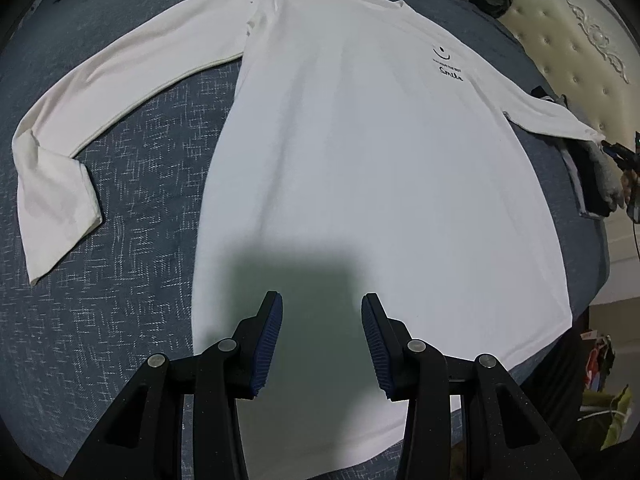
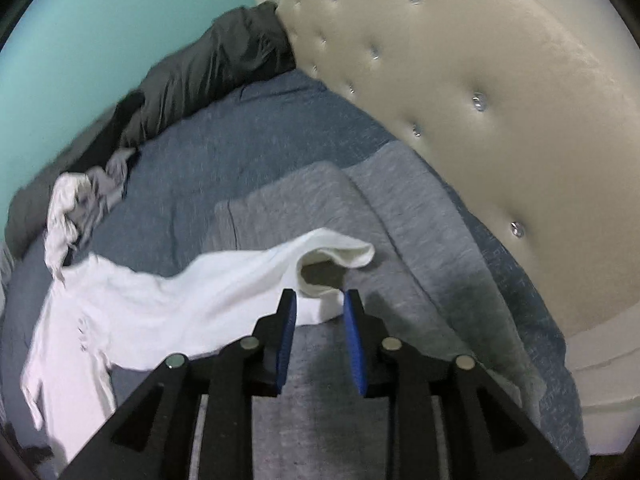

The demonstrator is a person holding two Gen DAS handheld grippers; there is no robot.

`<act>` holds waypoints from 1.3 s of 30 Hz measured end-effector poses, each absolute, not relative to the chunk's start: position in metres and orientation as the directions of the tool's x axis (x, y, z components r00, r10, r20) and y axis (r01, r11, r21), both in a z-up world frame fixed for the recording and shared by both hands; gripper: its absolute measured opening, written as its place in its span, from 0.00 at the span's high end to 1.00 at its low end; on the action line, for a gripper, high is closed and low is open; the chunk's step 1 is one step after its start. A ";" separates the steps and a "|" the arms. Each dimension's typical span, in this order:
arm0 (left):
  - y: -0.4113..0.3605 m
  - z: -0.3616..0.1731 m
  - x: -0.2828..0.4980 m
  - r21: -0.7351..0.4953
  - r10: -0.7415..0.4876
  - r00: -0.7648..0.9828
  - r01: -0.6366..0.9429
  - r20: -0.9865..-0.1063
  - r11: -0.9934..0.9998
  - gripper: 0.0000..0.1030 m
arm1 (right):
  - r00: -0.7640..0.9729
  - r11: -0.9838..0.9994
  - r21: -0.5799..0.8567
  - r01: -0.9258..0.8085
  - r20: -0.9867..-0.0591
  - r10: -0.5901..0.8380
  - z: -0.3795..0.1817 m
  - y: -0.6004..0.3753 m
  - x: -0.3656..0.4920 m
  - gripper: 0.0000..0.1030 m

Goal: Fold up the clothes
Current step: 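Grasp the sleeve cuff with the right tool and pull it outward straight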

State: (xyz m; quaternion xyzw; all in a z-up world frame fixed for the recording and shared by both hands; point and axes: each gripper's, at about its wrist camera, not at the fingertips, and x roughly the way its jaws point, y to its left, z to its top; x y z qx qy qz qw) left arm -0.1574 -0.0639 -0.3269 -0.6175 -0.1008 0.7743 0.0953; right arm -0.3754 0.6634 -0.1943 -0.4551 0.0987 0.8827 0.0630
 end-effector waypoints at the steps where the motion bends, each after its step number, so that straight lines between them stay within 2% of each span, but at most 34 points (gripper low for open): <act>1: -0.065 -0.327 -0.157 -0.273 0.270 -0.219 -0.019 -0.938 -0.962 0.56 | -0.569 -0.974 0.104 -0.203 -0.822 0.031 -0.197 0.663 -0.379 0.77; 8: -0.072 -0.325 -0.152 -0.265 0.257 -0.220 0.005 -0.941 -0.964 0.56 | -0.495 -0.976 0.057 -0.211 -0.867 0.057 -0.219 0.664 -0.392 0.77; 11: -0.070 -0.323 -0.151 -0.267 0.260 -0.225 0.003 -0.939 -0.964 0.56 | -0.511 -0.978 0.070 -0.199 -0.858 0.043 -0.217 0.665 -0.389 0.93; 13: -0.068 -0.321 -0.151 -0.271 0.264 -0.229 -0.001 -0.937 -0.963 0.56 | -0.532 -0.977 0.074 -0.198 -0.846 0.044 -0.209 0.666 -0.384 0.98; 23: -0.067 -0.320 -0.145 -0.297 0.296 -0.257 -0.037 -0.920 -0.954 0.56 | -0.567 -0.976 0.112 -0.188 -0.823 0.015 -0.149 0.683 -0.358 0.98; 29: -0.065 -0.308 -0.154 -0.306 0.302 -0.276 -0.029 -0.913 -0.952 0.56 | -0.447 -0.960 0.118 -0.253 -0.894 0.008 -0.181 0.693 -0.346 0.98; 33: -0.072 -0.303 -0.161 -0.300 0.292 -0.290 -0.017 -0.911 -0.954 0.56 | -0.453 -0.933 0.163 -0.320 -0.891 -0.001 -0.202 0.700 -0.335 0.98; 39: -0.093 -0.299 -0.163 -0.298 0.279 -0.310 0.016 -0.909 -0.954 0.56 | -0.472 -0.910 0.161 -0.381 -0.881 0.042 -0.195 0.705 -0.330 0.94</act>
